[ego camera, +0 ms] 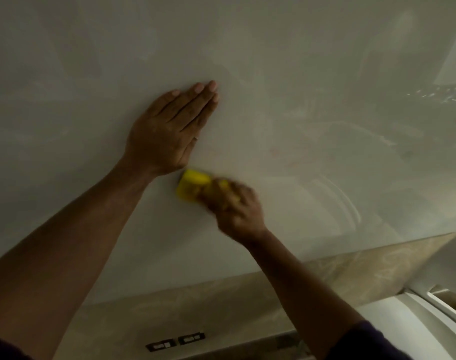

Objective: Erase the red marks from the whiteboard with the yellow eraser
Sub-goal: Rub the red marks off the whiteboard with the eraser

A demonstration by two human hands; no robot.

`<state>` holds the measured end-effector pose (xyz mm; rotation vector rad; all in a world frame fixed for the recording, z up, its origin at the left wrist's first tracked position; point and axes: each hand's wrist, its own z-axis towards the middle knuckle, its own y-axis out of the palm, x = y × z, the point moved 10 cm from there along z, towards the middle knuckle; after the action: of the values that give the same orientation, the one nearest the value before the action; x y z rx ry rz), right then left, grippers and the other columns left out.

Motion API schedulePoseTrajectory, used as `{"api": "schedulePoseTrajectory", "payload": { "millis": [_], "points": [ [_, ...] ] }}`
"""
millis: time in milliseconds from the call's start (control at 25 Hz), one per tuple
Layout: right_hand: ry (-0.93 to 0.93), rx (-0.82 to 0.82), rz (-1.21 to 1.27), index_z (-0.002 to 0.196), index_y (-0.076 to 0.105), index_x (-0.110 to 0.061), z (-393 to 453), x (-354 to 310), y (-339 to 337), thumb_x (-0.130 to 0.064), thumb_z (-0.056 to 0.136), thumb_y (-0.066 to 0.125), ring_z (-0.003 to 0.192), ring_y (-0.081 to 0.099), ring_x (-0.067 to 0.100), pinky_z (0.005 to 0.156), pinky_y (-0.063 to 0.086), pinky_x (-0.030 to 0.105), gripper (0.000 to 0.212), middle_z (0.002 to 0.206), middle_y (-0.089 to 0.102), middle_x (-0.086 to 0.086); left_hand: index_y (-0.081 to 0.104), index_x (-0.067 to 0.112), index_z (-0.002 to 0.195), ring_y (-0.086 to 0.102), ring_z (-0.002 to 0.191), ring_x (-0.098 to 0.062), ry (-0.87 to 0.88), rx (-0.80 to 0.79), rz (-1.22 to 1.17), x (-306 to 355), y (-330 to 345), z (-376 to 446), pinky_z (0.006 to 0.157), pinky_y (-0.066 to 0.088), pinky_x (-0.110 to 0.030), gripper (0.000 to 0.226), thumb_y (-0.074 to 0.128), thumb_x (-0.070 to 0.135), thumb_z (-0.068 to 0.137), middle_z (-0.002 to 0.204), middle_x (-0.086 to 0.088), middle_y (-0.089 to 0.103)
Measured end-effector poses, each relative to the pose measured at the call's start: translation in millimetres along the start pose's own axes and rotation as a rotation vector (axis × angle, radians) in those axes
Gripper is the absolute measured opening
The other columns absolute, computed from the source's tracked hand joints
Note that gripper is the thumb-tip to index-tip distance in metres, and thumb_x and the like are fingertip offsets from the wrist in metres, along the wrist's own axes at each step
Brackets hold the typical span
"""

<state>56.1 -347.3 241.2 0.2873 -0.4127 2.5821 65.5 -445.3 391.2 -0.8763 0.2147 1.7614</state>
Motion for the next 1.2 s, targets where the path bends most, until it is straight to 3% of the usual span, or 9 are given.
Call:
{"api": "schedulePoseTrajectory", "payload": {
  "millis": [80, 120, 280, 360, 560, 640, 800, 1000, 1200],
  "points": [
    [-0.277, -0.143, -0.012, 0.128, 0.075, -0.028, -8.5, -16.3, 2.0, -0.015, 0.108, 0.048, 0.106, 0.074, 0.039, 0.093, 0.060, 0.046, 0.036, 0.135, 0.070, 0.007, 0.030, 0.014, 0.170, 0.034, 0.160, -0.023, 0.120, -0.038, -0.008, -19.7, -0.7, 2.3, 0.129, 0.022, -0.040, 0.060, 0.039, 0.023, 0.111, 0.175, -0.006, 0.029],
    [-0.211, -0.122, -0.021, 0.126, 0.076, -0.026, -3.2, 5.7, -8.2, -0.011, 0.103, 0.056, 0.106, 0.074, 0.039, 0.093, 0.061, 0.049, 0.034, 0.130, 0.072, 0.009, 0.029, 0.017, 0.170, 0.032, 0.161, -0.022, 0.127, -0.048, -0.002, -34.2, -2.4, 1.9, 0.130, 0.019, -0.040, 0.059, 0.038, 0.025, 0.112, 0.176, -0.004, 0.027],
    [0.704, 0.272, -0.198, 0.137, 0.069, -0.019, 2.7, 119.3, -57.6, -0.017, 0.096, 0.073, 0.112, 0.062, 0.034, 0.093, 0.048, 0.042, 0.042, 0.134, 0.066, 0.018, 0.026, 0.018, 0.171, 0.027, 0.163, -0.021, -0.051, -0.003, 0.040, -59.2, -12.9, -0.8, 0.132, 0.016, -0.040, 0.060, 0.036, 0.026, 0.113, 0.176, -0.003, 0.027],
    [0.793, 0.324, -0.248, 0.138, 0.068, -0.019, 5.5, 103.1, -49.6, -0.019, 0.095, 0.072, 0.108, 0.061, 0.036, 0.091, 0.046, 0.043, 0.043, 0.136, 0.064, 0.022, 0.027, 0.017, 0.171, 0.027, 0.163, -0.022, -0.054, -0.008, 0.033, -54.3, -12.6, -1.2, 0.131, 0.019, -0.042, 0.060, 0.037, 0.025, 0.112, 0.176, -0.004, 0.028],
    [-0.129, -0.063, -0.109, 0.128, 0.074, -0.034, 28.4, -32.3, 10.2, -0.008, 0.097, 0.041, 0.107, 0.074, 0.039, 0.089, 0.060, 0.044, 0.052, 0.133, 0.071, 0.007, 0.022, 0.017, 0.172, 0.024, 0.164, -0.022, -0.050, -0.029, 0.048, -55.1, -11.9, 0.2, 0.132, 0.016, -0.041, 0.063, 0.035, 0.025, 0.111, 0.177, -0.004, 0.024],
    [-0.029, 0.005, -0.135, 0.127, 0.075, -0.033, 31.7, -0.5, -1.7, -0.008, 0.093, 0.052, 0.108, 0.072, 0.039, 0.091, 0.054, 0.041, 0.048, 0.137, 0.069, 0.008, 0.022, 0.016, 0.172, 0.024, 0.164, -0.022, -0.055, -0.021, 0.055, -53.0, -12.0, -1.5, 0.132, 0.017, -0.042, 0.063, 0.035, 0.025, 0.111, 0.177, -0.004, 0.025],
    [0.617, 0.235, -0.106, 0.145, 0.061, -0.031, 18.2, 53.2, -15.4, -0.017, 0.093, 0.074, 0.102, 0.064, 0.037, 0.086, 0.045, 0.043, 0.056, 0.143, 0.056, 0.012, 0.022, 0.014, 0.172, 0.025, 0.164, -0.024, -0.067, -0.009, 0.081, -51.8, -10.9, -2.3, 0.133, 0.018, -0.044, 0.064, 0.033, 0.026, 0.110, 0.177, -0.006, 0.026],
    [-0.164, -0.141, -0.114, 0.135, 0.070, -0.032, 8.1, -68.6, 35.5, -0.011, 0.102, 0.043, 0.100, 0.073, 0.040, 0.089, 0.054, 0.045, 0.047, 0.137, 0.068, 0.012, 0.025, 0.011, 0.170, 0.027, 0.163, -0.027, -0.063, -0.025, 0.096, -49.0, -12.3, -1.1, 0.132, 0.019, -0.046, 0.063, 0.033, 0.025, 0.110, 0.176, -0.009, 0.027],
    [0.661, 0.152, -0.319, 0.140, 0.065, -0.015, -25.7, 101.9, -40.7, -0.011, 0.094, 0.071, 0.099, 0.066, 0.043, 0.084, 0.053, 0.045, 0.047, 0.128, 0.067, 0.026, 0.029, 0.009, 0.169, 0.030, 0.162, -0.028, -0.079, -0.005, 0.101, -47.3, -12.1, -0.4, 0.132, 0.021, -0.048, 0.061, 0.033, 0.024, 0.111, 0.174, -0.010, 0.031]
  ]
}}
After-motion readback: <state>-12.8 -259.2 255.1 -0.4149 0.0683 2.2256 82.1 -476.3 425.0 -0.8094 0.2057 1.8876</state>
